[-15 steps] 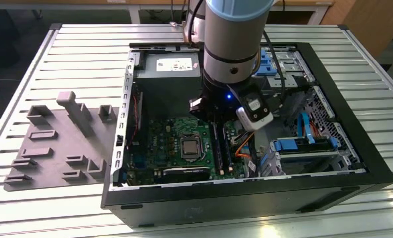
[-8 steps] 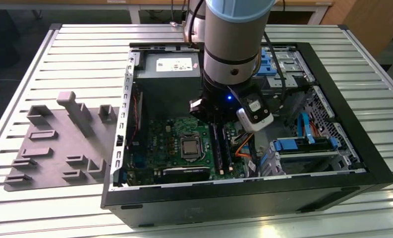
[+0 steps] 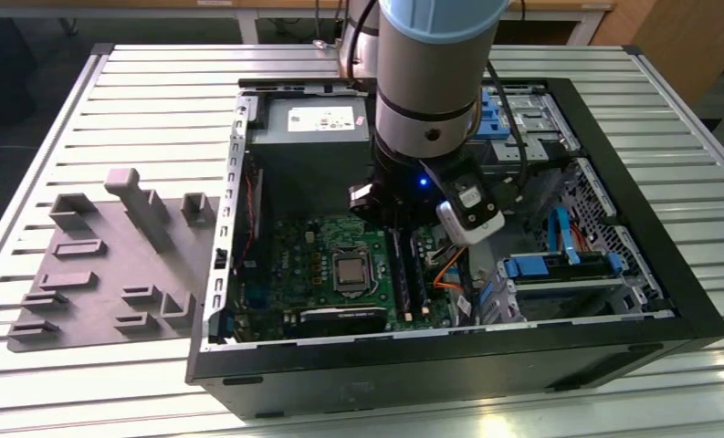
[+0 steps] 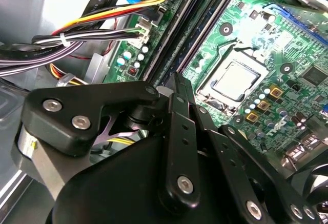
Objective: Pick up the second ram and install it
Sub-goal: 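Press down the second ram until it locks into place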
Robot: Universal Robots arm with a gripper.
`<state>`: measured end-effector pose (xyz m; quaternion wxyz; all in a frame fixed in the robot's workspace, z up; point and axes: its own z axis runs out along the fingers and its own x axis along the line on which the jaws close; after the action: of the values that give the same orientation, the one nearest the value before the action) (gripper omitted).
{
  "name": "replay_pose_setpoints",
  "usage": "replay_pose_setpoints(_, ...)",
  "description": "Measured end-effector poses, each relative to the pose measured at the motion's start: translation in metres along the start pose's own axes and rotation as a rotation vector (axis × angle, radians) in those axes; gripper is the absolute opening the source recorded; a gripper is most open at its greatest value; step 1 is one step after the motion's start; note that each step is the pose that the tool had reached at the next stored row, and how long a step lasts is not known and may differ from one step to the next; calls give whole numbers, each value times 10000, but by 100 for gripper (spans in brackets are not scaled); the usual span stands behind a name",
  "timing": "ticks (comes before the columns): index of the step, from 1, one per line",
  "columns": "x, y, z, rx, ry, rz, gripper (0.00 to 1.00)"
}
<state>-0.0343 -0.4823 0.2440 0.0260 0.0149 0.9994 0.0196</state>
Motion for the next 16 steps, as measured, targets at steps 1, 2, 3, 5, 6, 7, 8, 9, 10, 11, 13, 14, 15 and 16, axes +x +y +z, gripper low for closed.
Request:
replay_pose_setpoints(1, 0, -2, 0, 0, 0, 1, 11)
replay_pose_setpoints(2, 0, -5, 0, 0, 0, 0, 11)
replay_pose_setpoints(3, 0, -8, 0, 0, -1, 0, 11)
replay_pose_setpoints(5, 0, -13, -1, 1, 0, 0, 11)
replay_pose_setpoints(6, 0, -16, -1, 1, 0, 0, 11)
replay_pose_setpoints(7, 0, -19, -1, 1, 0, 0, 11)
replay_pose_setpoints(8, 0, -22, -1, 0, 0, 0, 11)
replay_pose_setpoints(9, -1, -25, -1, 0, 0, 0, 11)
replay_pose_setpoints(10, -1, -29, -1, 0, 0, 0, 11)
replay_pose_setpoints(11, -1, -33, -1, -1, 0, 0, 11)
replay_pose_setpoints(13, -1, -40, -2, 0, 0, 0, 11)
replay_pose_setpoints(14, -1, -43, -2, 1, 0, 0, 11)
replay_pose_setpoints(15, -1, -46, -2, 0, 0, 0, 11)
replay_pose_setpoints(16, -1, -49, -2, -1, 0, 0, 11)
